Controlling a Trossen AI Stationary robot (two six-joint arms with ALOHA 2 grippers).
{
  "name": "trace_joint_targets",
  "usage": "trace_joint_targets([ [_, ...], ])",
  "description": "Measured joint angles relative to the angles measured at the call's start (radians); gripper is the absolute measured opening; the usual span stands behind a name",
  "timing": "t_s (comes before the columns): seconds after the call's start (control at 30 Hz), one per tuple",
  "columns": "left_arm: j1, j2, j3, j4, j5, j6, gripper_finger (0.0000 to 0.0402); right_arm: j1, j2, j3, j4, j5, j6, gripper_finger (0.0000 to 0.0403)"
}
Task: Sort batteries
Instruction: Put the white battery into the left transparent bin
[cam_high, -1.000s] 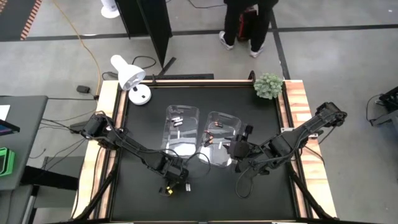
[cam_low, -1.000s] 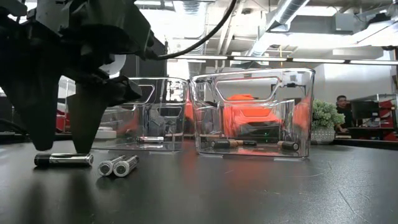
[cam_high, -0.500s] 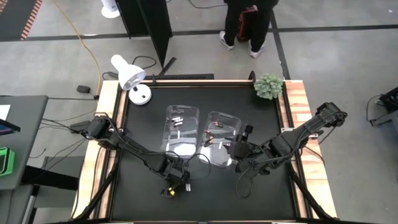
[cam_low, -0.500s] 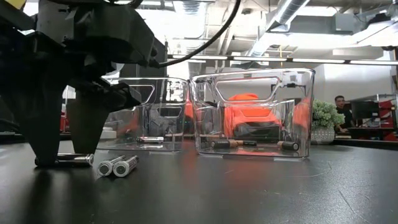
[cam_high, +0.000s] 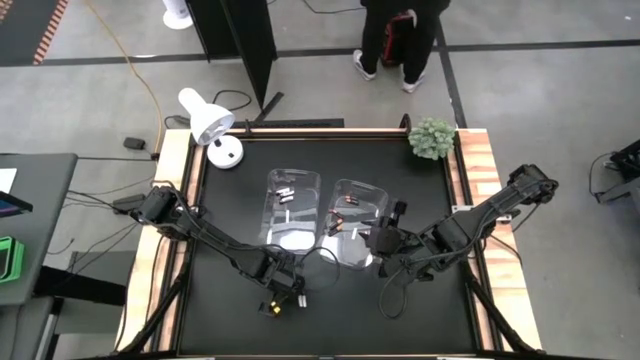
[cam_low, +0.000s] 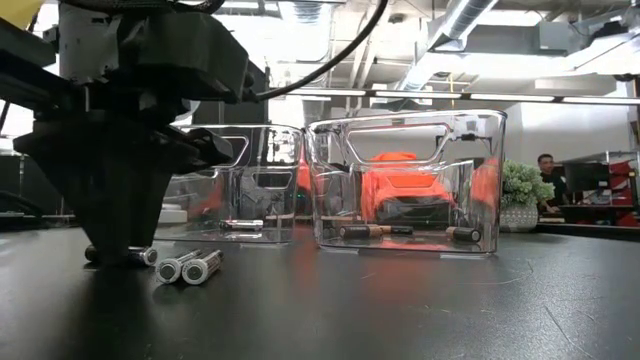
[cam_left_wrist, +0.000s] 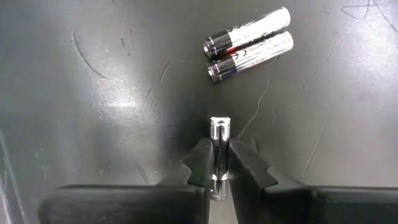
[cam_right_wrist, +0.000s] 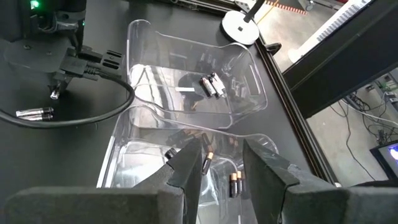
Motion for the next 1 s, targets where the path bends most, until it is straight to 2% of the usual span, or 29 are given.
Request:
trace_joint_targets([
  [0.1, 0.000, 0.000, 0.000, -0.001, 0.000, 0.016, 0.0023, 0.000, 0.000, 0.000, 0.000, 0.000, 0.000, 0.0132],
  [1.0, 0.000, 0.001, 0.012, -0.007, -0.011, 0.065, 0.0023, 0.000, 0.000, 0.000, 0.005, 0.000, 0.001, 0.0132],
])
